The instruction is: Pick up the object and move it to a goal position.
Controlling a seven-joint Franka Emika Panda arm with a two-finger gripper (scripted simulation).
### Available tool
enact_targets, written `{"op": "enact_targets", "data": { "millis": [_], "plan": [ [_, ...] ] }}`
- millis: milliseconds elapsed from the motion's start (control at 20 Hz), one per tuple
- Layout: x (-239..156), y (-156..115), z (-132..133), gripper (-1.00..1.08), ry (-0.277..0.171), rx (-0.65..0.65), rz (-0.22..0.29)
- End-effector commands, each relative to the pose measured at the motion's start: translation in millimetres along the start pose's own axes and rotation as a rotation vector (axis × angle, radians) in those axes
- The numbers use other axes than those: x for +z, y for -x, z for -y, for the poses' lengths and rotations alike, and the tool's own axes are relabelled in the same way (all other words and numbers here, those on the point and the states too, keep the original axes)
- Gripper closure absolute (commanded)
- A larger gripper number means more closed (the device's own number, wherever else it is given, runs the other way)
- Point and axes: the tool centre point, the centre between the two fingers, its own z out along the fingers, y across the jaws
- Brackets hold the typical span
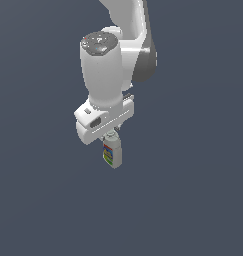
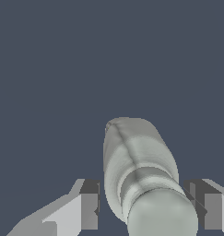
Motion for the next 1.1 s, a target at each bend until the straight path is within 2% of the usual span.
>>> {"op": "enact_targets", "data": {
  "millis": [0, 600, 1050],
  "plan": [
    [1.3, 0.4, -0.4, 1.08, -0.001, 0.001, 0.001],
    [-5.3, 0.5, 1.1, 1.08, 0.0, 0.0, 0.0],
    [-58.4, 7.5, 10.8, 1.08, 0.0, 0.0, 0.0]
  ]
}}
